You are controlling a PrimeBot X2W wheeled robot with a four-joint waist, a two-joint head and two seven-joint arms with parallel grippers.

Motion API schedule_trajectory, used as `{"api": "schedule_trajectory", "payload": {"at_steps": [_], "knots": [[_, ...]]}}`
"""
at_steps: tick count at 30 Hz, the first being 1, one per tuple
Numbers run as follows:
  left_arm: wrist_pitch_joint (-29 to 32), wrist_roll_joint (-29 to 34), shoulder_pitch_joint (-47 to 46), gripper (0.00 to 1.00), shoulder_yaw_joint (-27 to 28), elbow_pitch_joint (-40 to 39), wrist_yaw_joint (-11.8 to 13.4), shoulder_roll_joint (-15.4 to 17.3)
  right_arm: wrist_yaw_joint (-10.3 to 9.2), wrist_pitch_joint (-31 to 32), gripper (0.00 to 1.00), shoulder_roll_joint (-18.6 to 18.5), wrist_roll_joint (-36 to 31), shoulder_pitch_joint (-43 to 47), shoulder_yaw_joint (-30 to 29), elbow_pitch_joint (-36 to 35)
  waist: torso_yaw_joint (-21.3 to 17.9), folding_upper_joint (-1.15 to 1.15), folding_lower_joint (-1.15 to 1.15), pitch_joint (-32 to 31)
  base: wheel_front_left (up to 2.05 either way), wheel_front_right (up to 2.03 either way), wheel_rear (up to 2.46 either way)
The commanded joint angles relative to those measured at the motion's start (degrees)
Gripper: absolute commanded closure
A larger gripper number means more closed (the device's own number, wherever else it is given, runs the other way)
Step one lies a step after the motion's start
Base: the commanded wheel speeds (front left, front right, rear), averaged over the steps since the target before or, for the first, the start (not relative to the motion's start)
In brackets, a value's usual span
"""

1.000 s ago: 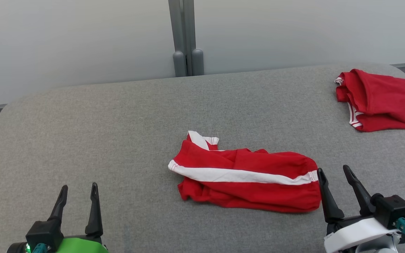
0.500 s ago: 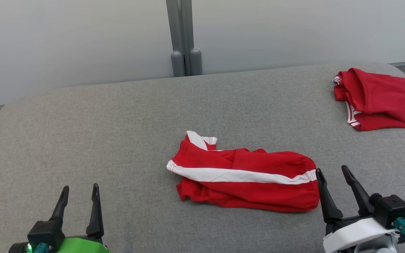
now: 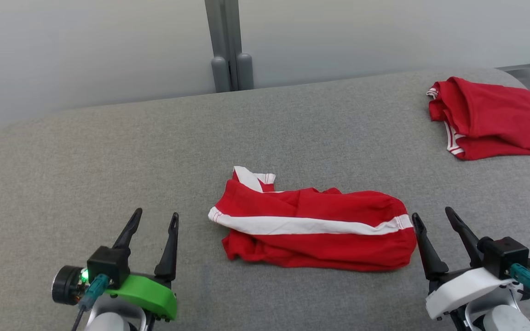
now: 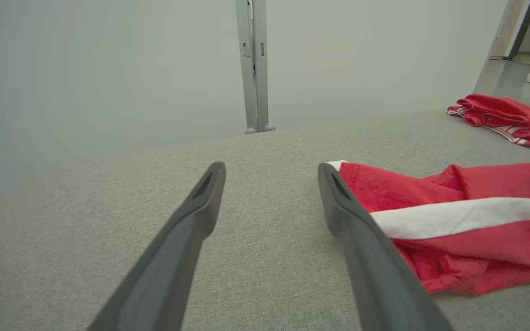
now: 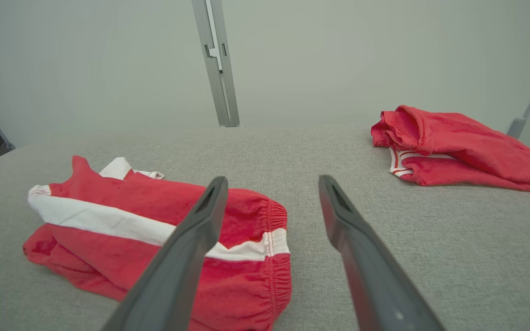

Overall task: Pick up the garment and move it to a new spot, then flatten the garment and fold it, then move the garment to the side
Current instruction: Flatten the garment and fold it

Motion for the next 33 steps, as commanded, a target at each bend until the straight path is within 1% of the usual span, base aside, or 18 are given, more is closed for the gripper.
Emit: {"api": "schedule_trajectory", "payload": {"at_steps": [1, 8, 14, 19, 28, 33], "knots": [[0.0, -0.7, -1.9, 0.0, -1.1, 1.0, -0.1, 0.8, -0.1, -0.2, 0.0, -0.5, 0.9, -1.4, 0.7, 0.8, -0.8, 0.0, 0.0, 1.3, 0.0, 0.0, 0.0], [0.0, -3.9, -9.0, 0.0, -8.5, 7.4, -0.1, 2.7, -0.1, -0.2, 0.0, -2.2, 3.4, -6.2, 4.8, 6.0, -2.3, 0.0, 0.0, 5.5, 0.0, 0.0, 0.0], [0.0, -7.3, -13.9, 0.0, -13.7, 13.0, -0.1, 3.3, -0.1, -0.2, 0.0, -2.4, 6.4, -9.5, 7.7, 7.9, -3.1, 0.0, 0.0, 8.3, 0.0, 0.0, 0.0], [0.0, -10.0, -16.1, 0.0, -17.8, 16.9, -0.1, 3.3, -0.1, -0.2, 0.0, -2.4, 9.3, -10.8, 9.6, 8.7, -3.4, 0.0, 0.0, 9.5, 0.0, 0.0, 0.0], [0.0, -14.1, -18.9, 0.0, -20.7, 22.3, -0.1, 3.3, -0.1, -0.2, 0.0, -3.6, 13.7, -13.2, 13.3, 11.0, -4.0, 0.0, 0.0, 10.2, 0.0, 0.0, 0.0], [0.0, -15.0, -20.4, 0.0, -20.8, 23.8, -0.1, 3.7, -0.1, -0.2, 0.0, -4.6, 16.0, -15.4, 16.5, 13.7, -4.0, 0.0, 0.0, 10.6, 0.0, 0.0, 0.0]]}}
